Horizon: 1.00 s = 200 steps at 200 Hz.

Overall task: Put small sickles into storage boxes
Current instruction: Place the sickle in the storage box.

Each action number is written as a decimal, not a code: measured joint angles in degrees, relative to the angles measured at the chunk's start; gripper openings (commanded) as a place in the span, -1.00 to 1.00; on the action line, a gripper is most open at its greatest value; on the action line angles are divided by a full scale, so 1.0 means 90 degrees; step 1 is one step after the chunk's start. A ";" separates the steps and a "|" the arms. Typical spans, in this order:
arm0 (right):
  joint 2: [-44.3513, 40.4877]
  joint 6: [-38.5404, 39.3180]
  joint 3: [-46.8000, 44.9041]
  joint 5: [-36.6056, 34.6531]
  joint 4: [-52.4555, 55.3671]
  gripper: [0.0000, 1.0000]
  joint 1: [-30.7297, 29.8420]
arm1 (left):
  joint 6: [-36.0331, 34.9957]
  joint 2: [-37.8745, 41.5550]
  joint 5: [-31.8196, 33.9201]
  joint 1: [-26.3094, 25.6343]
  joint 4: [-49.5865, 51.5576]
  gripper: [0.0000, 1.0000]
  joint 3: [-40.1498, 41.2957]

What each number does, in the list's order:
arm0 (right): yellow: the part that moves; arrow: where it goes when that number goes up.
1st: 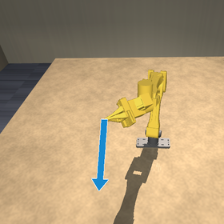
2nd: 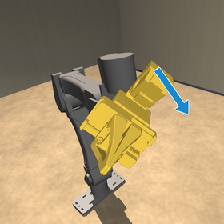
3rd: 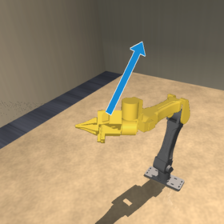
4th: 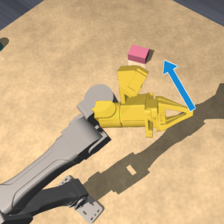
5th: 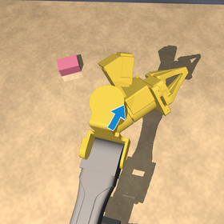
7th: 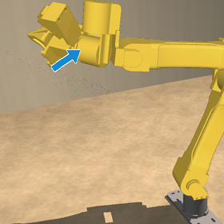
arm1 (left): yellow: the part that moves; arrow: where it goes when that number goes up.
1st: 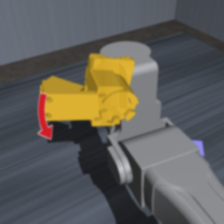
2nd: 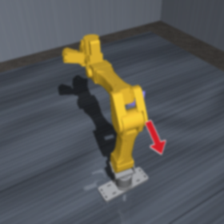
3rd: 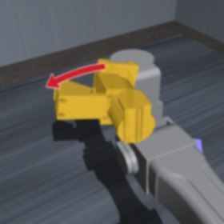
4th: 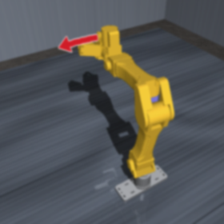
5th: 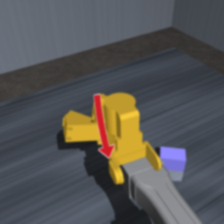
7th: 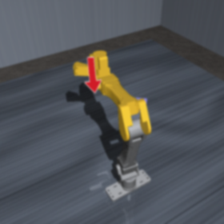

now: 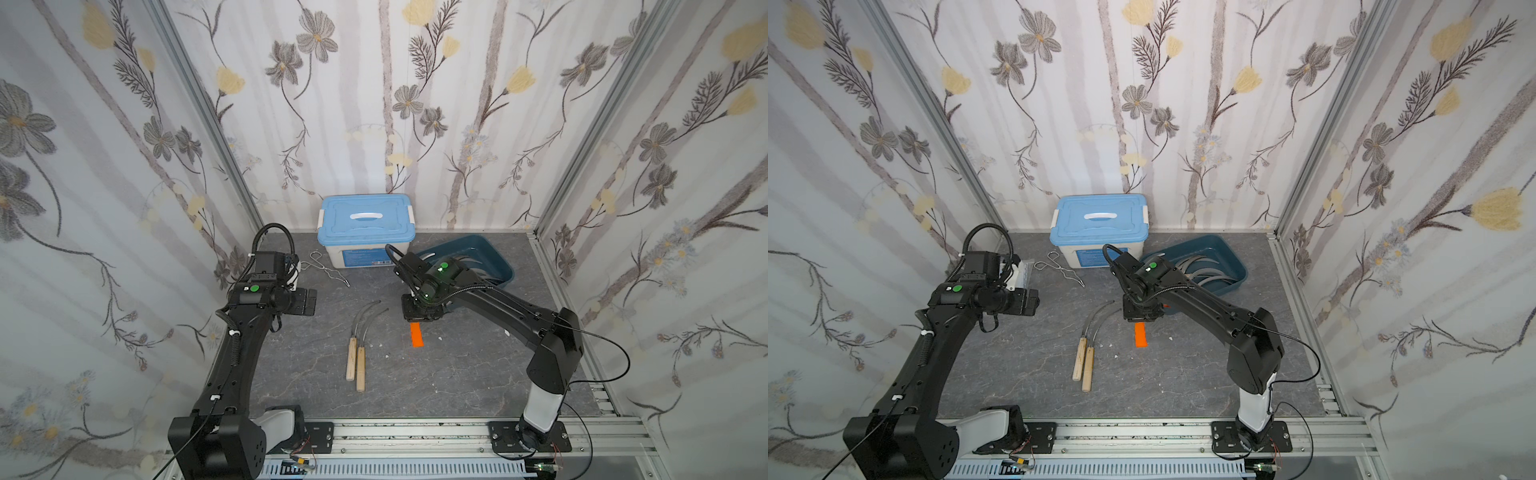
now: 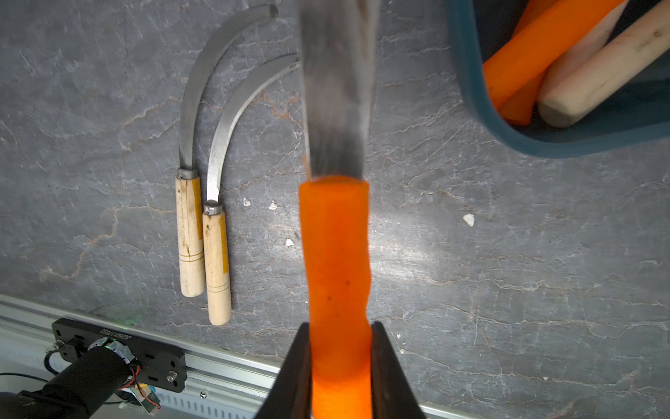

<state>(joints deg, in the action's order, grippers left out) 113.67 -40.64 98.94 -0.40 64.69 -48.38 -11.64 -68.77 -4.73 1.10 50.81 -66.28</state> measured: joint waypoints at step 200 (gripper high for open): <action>-0.0595 0.0163 0.0517 -0.0114 -0.0432 -0.86 0.2132 | -0.0780 -0.0219 -0.0163 -0.0073 0.0425 1.00 -0.0981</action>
<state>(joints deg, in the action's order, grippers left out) 108.31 -39.18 103.59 -1.43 60.80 -29.19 -18.65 -70.74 -6.20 0.45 54.63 -75.11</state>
